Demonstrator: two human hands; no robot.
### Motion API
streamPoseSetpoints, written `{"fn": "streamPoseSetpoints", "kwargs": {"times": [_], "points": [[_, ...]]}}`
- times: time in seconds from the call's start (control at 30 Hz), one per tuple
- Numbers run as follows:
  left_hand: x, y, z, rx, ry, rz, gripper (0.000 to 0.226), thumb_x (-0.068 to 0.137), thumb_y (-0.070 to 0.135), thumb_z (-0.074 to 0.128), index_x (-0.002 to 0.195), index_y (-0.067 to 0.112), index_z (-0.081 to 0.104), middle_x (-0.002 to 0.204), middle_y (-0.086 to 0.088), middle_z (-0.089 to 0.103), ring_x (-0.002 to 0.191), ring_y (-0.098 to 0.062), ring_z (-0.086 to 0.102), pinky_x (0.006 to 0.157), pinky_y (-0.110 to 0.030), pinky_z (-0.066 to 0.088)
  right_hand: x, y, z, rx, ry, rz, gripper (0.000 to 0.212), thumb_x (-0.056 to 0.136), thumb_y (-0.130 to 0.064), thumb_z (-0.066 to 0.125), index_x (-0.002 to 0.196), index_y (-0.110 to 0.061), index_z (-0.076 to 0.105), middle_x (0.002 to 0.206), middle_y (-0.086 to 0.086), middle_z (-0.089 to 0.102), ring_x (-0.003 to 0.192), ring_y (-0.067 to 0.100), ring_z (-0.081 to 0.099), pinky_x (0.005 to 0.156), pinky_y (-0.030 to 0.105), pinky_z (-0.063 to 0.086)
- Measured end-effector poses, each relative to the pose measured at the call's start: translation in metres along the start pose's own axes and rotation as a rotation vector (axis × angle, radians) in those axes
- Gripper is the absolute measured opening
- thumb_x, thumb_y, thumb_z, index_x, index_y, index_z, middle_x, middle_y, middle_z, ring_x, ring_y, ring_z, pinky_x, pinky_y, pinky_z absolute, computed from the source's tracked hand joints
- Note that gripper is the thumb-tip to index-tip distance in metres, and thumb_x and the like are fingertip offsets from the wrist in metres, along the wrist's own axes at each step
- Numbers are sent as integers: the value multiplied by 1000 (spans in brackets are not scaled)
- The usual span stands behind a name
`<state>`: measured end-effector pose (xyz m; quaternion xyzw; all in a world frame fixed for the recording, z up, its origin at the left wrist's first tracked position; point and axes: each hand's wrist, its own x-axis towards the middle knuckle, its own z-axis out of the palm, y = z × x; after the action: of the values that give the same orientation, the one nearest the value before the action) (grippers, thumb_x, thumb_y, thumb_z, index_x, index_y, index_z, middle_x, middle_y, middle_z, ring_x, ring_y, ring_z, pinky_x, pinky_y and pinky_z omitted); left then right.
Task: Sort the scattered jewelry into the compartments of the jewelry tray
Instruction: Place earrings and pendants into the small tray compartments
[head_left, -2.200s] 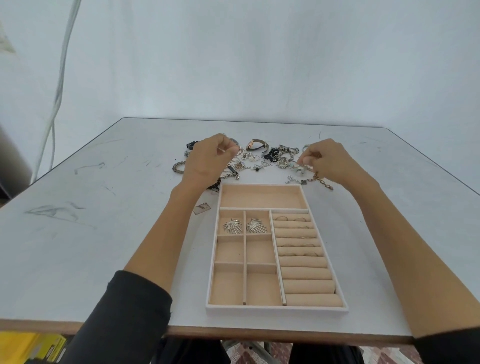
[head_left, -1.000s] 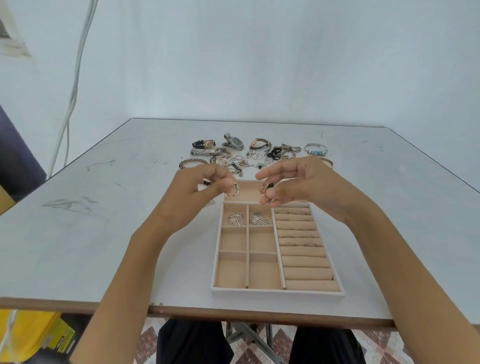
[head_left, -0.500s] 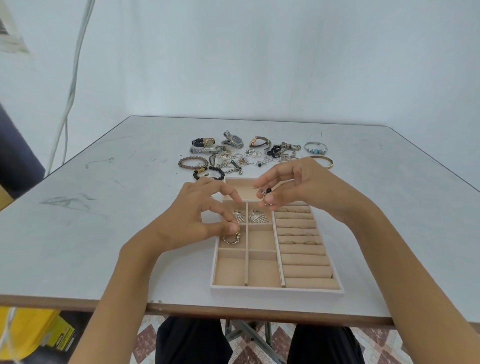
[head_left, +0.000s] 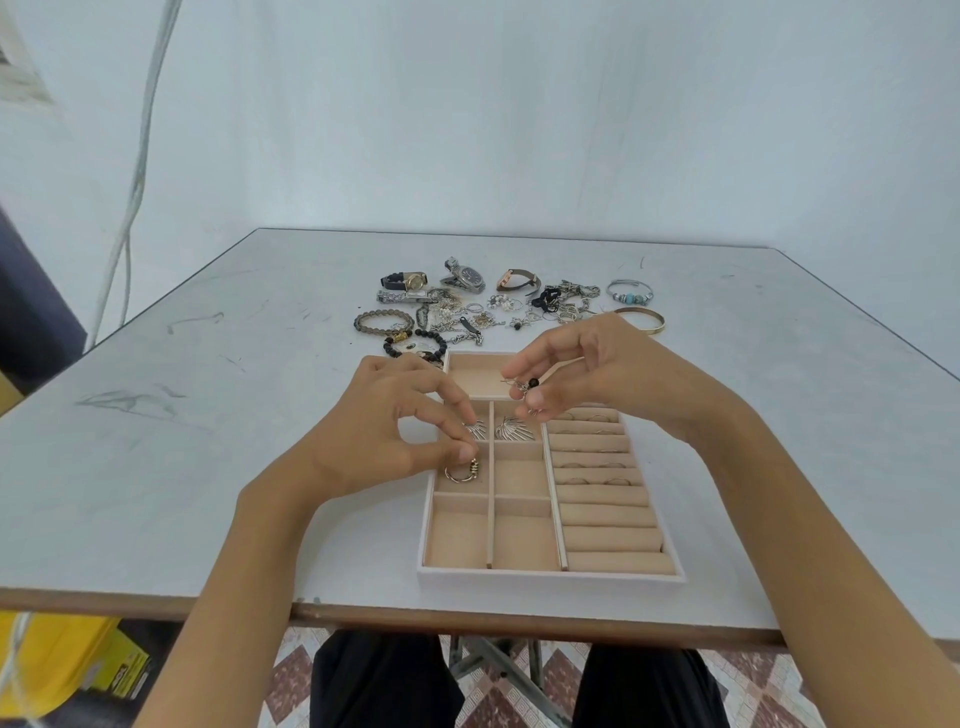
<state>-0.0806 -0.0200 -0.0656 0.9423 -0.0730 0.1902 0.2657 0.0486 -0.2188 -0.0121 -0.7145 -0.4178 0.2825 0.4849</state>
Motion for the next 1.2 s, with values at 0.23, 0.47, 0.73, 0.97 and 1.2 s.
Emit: {"fn": "streamPoseSetpoints", "kwargs": {"times": [0.23, 0.47, 0.73, 0.97, 1.2], "points": [[-2, 0, 0, -6, 2, 7, 24, 67, 62, 67, 72, 40, 75, 96, 26, 67, 112, -6, 49, 99, -19, 18, -1, -2, 0, -22, -6, 10, 26, 79, 8, 69, 103, -2, 70, 97, 14, 71, 81, 23, 73, 73, 23, 57], [0, 0, 0, 24, 37, 20, 23, 66, 62, 67, 70, 40, 72, 96, 23, 67, 107, -6, 52, 99, -21, 20, -1, -1, -1, -47, 7, 14, 26, 79, 7, 70, 101, -5, 72, 100, 15, 70, 83, 22, 73, 73, 23, 57], [2, 1, 1, 28, -7, 38, 20, 70, 63, 64, 70, 44, 70, 102, 24, 64, 110, -2, 49, 99, -19, 18, -1, -3, 0, -79, 13, 15, 26, 79, 7, 70, 102, -5, 71, 101, 16, 70, 80, 18, 73, 68, 17, 54], [1, 0, 1, 75, -34, 52, 24, 72, 59, 63, 74, 39, 76, 110, 30, 62, 117, -4, 44, 101, -23, 18, -2, -4, 1, -90, 7, 12, 26, 80, 7, 69, 103, -4, 71, 100, 18, 70, 80, 17, 73, 68, 17, 54], [1, 5, -1, 0, 80, 28, 17, 76, 50, 66, 81, 37, 75, 101, 22, 67, 105, -10, 55, 98, -34, 33, -4, -5, 1, -112, -15, -6, 20, 79, 6, 70, 96, -5, 70, 95, 15, 72, 80, 20, 73, 70, 21, 55]]}}
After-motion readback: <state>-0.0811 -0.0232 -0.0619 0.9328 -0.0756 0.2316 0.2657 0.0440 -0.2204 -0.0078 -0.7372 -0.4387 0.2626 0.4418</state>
